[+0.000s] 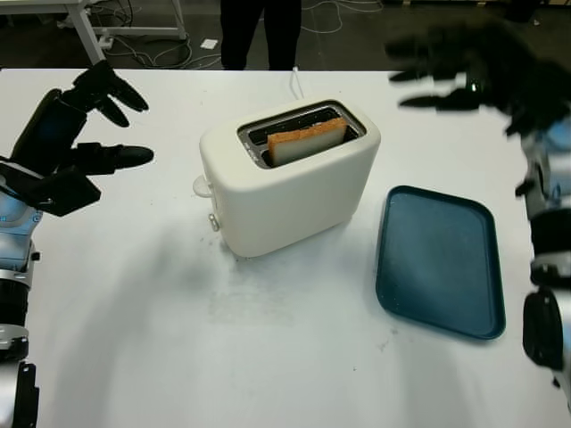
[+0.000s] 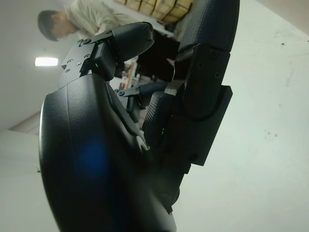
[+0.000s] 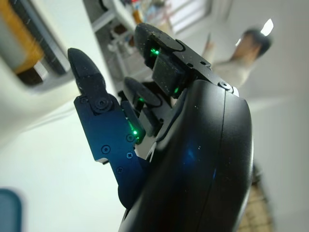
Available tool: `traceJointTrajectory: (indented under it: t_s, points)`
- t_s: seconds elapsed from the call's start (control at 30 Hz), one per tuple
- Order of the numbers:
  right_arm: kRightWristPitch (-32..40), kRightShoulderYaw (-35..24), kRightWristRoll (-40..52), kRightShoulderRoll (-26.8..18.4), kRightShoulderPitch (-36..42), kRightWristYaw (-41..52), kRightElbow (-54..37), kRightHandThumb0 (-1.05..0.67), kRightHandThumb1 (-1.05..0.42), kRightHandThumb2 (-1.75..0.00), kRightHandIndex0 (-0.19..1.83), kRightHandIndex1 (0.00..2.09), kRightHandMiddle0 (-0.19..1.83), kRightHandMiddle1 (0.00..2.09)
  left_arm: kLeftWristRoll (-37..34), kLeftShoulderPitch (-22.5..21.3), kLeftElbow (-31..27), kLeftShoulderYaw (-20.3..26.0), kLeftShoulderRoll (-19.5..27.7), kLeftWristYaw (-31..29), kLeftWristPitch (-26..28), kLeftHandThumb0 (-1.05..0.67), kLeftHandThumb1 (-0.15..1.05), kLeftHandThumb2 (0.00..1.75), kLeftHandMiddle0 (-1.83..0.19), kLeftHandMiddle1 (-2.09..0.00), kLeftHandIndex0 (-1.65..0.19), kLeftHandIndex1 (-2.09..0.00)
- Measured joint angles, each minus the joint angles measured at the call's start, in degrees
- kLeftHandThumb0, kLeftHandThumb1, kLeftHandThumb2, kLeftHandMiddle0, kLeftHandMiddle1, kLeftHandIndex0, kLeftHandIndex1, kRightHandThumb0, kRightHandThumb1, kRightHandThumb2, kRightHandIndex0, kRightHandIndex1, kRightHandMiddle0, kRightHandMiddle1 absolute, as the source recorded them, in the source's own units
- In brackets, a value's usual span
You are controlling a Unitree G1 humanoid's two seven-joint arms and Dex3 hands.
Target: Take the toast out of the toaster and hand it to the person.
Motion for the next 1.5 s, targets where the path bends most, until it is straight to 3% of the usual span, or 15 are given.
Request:
traceJointTrajectory:
  t_s: [0.13, 0.23, 0.33, 0.57, 0.83, 1.1, 1.17, 1.23, 1.43, 1.5]
  points:
    - [-4.53, 3.96, -5.39, 0.18, -3.78, -1.85, 0.71, -0.60, -0.67, -0.01, 0.89, 0.33, 0.93, 0.04, 0.00, 0.00, 0.02, 0.00, -0.04, 0.00, -0.02, -0.95, 0.92, 0.14, -0.28, -1.60, -0.18, -1.49]
    - [-5.81, 6.75, -8.55, 0.98, -4.85, -2.66, 0.71, -0.69, -0.69, -0.01, 0.89, 0.35, 0.94, 0.03, 0.00, 0.00, -0.01, 0.00, -0.07, 0.00, 0.02, -0.95, 0.92, 0.14, -0.27, -1.60, -0.17, -1.50]
    - [-8.08, 9.17, -10.01, 2.14, -5.58, -2.69, 1.25, -0.72, -0.69, 0.00, 0.73, 0.58, 0.92, 0.02, 0.00, 0.00, -0.01, 0.00, -0.07, 0.00, 0.01, -0.94, 0.92, 0.14, -0.27, -1.60, -0.17, -1.50]
    - [-10.38, 13.96, -15.99, 3.52, -6.01, -3.57, 1.31, -0.61, -0.64, 0.00, 0.71, 0.60, 0.93, 0.02, 0.00, 0.00, 0.22, 0.00, -0.08, 0.01, -0.36, -0.94, 0.92, 0.16, -0.26, -1.61, -0.17, -1.50]
    - [-11.60, 16.38, -18.01, 5.51, -6.01, -3.43, 1.05, -0.62, -0.68, -0.01, 0.64, 0.54, 0.90, 0.00, 0.00, 0.00, 1.06, 0.01, -0.10, 0.01, -1.18, -0.96, 0.92, 0.18, -0.27, -1.60, -0.17, -1.49]
    - [-8.47, 17.38, -18.90, 5.50, -6.00, -0.66, -0.70, -0.58, -0.68, 0.00, 0.67, 0.68, 0.90, 0.01, 0.00, -0.02, 2.01, 0.01, -0.10, 0.03, -1.85, -0.94, 0.92, 0.16, -0.26, -1.60, -0.16, -1.48]
    - [-8.45, 17.73, -19.01, 5.51, -6.00, -0.41, -0.70, -0.56, -0.66, 0.00, 0.66, 0.94, 0.92, 0.01, 0.00, -0.02, 2.03, 0.01, -0.10, 0.03, -1.86, -0.94, 0.92, 0.16, -0.26, -1.60, -0.16, -1.48]
    - [-8.45, 18.12, -19.02, 5.51, -6.00, -0.32, -0.67, -0.56, -0.67, 0.00, 0.64, 1.03, 0.92, 0.01, 0.00, -0.02, 2.03, 0.01, -0.10, 0.03, -1.86, -0.95, 0.92, 0.16, -0.27, -1.60, -0.17, -1.48]
    - [-8.51, 19.00, -19.68, 5.52, -5.98, 0.19, 0.25, -0.59, -0.68, 0.00, 0.60, 1.11, 0.93, 0.01, 0.00, -0.02, 1.94, 0.01, -0.10, 0.03, -1.85, -0.95, 0.92, 0.17, -0.27, -1.61, -0.16, -1.49]
    - [-8.51, 19.46, -20.07, 5.52, -5.97, 0.19, 0.22, -0.58, -0.68, 0.00, 0.59, 0.99, 0.93, 0.01, 0.00, -0.02, 1.83, 0.01, -0.10, 0.03, -1.69, -0.95, 0.92, 0.17, -0.27, -1.61, -0.16, -1.49]
